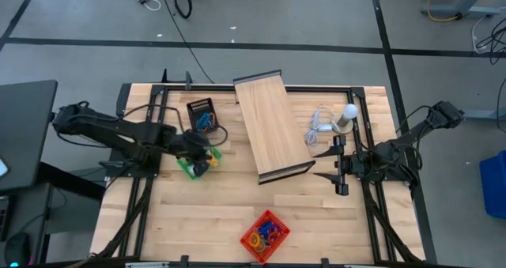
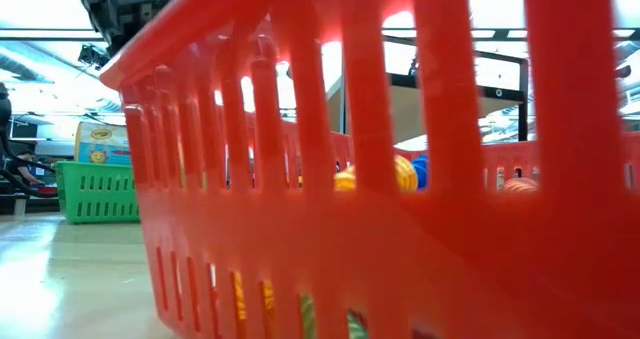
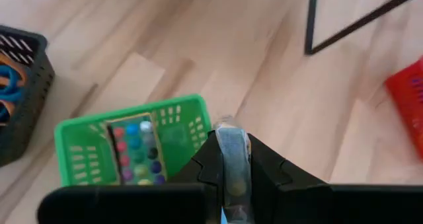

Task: Pick & Place Office Desk Supplies
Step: Put the small yellow crayon box into the green basket

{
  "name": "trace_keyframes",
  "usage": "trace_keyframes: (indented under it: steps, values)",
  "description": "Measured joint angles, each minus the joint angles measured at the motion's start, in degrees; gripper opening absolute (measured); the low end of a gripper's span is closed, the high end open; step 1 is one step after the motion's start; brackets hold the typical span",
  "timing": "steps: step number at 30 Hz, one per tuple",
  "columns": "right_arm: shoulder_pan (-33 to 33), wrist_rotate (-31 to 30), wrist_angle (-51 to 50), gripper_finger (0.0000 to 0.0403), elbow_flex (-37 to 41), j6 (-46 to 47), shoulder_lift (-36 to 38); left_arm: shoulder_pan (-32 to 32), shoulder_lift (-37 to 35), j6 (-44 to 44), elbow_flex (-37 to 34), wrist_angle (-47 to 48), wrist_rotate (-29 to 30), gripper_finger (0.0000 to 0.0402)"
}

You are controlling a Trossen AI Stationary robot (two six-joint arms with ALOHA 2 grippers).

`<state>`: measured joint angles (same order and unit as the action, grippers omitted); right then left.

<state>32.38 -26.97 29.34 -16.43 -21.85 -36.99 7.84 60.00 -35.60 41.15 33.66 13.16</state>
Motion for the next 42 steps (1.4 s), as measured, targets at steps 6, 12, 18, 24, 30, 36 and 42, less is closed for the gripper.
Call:
trace_keyframes:
  steps: [6,12,18,24,30,36,42]
  values:
    - [0.00,0.01,0.02,0.0242,0.00,0.52,0.02,0.08,6.30,-0.34,4.79,6.24,5.27,0.0038]
    - [0.00,-0.61,0.16,0.0242,-0.02,1.78,0.00,0.09,7.46,2.30,10.90,10.70,7.42,0.0038]
    - [0.00,-1.39,0.19,0.0242,-0.02,3.17,0.00,0.05,7.49,1.48,13.32,18.86,10.05,0.0038]
    - [0.00,-1.39,0.64,0.0242,-0.04,2.79,0.00,0.04,7.67,0.63,13.31,19.86,10.86,0.0038]
    - [0.00,-1.39,0.90,0.0242,-0.06,1.41,0.00,-0.07,7.65,0.08,13.31,19.92,11.73,0.0038]
    - [0.00,-1.39,0.94,0.0242,-0.09,1.44,0.00,-0.07,9.82,-0.38,13.21,20.45,11.75,0.0038]
    - [0.02,-2.12,1.34,0.0242,-0.09,1.68,0.00,-1.24,15.74,0.41,12.06,20.52,11.64,0.0038]
